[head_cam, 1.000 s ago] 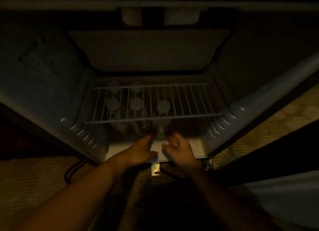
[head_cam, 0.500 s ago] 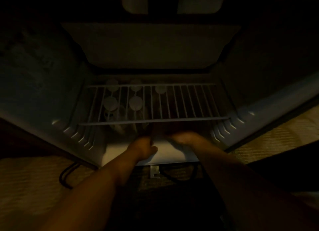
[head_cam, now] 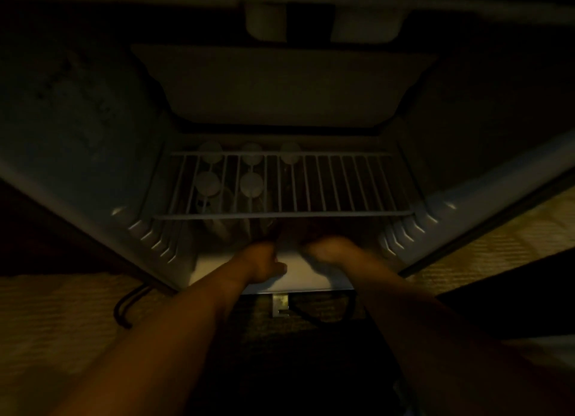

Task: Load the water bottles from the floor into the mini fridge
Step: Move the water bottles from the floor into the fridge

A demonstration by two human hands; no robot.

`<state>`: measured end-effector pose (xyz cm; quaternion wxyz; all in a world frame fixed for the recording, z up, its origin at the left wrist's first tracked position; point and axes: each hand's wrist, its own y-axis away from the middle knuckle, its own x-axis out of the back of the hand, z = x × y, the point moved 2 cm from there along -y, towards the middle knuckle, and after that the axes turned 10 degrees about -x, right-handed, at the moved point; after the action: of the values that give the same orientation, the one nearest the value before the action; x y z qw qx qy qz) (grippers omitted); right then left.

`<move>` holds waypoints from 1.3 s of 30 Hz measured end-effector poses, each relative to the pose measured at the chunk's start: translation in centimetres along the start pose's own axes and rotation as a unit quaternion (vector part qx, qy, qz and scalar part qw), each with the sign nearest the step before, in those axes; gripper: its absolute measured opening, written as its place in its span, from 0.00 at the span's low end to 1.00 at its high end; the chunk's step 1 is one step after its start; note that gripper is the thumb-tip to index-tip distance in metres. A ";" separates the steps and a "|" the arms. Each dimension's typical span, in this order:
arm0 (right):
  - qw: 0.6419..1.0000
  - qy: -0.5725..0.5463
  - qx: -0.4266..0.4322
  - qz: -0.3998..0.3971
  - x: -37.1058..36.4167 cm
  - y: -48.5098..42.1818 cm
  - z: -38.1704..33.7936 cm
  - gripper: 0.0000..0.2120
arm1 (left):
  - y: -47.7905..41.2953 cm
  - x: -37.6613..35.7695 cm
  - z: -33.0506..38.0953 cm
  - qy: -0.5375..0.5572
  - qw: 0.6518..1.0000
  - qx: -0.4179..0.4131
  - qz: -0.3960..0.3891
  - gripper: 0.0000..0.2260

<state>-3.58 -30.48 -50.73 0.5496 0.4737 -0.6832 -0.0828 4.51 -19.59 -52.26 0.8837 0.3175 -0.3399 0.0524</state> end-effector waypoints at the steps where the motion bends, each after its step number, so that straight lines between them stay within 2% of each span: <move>1: 1.000 0.022 0.016 0.009 0.1 0.3 0.2 0.21 | 0.9 0.4 0.1 0.008 1.000 -0.012 -0.011 0.19; 5: 0.996 0.052 0.070 0.005 0.2 2.5 -0.1 0.16 | 4.9 2.8 0.2 -0.008 0.998 -0.036 -0.050 0.14; 9: 0.985 0.118 0.120 -0.038 0.3 6.2 -1.8 0.14 | 9.9 5.7 1.8 -0.127 0.988 -0.015 -0.089 0.22; 13: 0.965 0.194 0.172 -0.044 0.9 11.6 -5.1 0.19 | 15.9 7.7 3.8 -0.185 0.980 -0.039 -0.061 0.22; 17: 0.934 0.260 0.241 -0.052 1.6 17.4 -9.0 0.19 | 22.6 9.2 4.4 -0.196 0.980 -0.019 -0.034 0.22; 21: 0.891 0.320 0.321 -0.036 2.3 24.4 -13.9 0.19 | 30.2 10.4 4.1 -0.183 0.983 -0.013 0.004 0.19; 28: 0.816 0.351 0.459 0.014 0.5 36.3 -21.9 0.17 | 42.6 9.9 1.6 -0.141 0.984 0.081 0.070 0.21; 31: 0.789 0.384 0.480 0.014 -3.0 40.3 -23.9 0.17 | 47.6 8.3 -0.4 -0.127 0.978 0.131 0.103 0.22; 35: 0.766 0.419 0.488 -0.003 -8.1 44.4 -25.5 0.18 | 53.1 5.2 -3.4 -0.046 0.975 0.178 0.125 0.23; 39: 0.766 0.428 0.479 -0.024 -14.0 47.0 -26.4 0.18 | 57.2 0.7 -7.1 0.042 0.964 0.216 0.151 0.23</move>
<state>-8.60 15.84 -20.24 0.4845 0.6782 -0.3163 0.4531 -8.53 29.96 -25.76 0.7895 0.4435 -0.3269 0.2702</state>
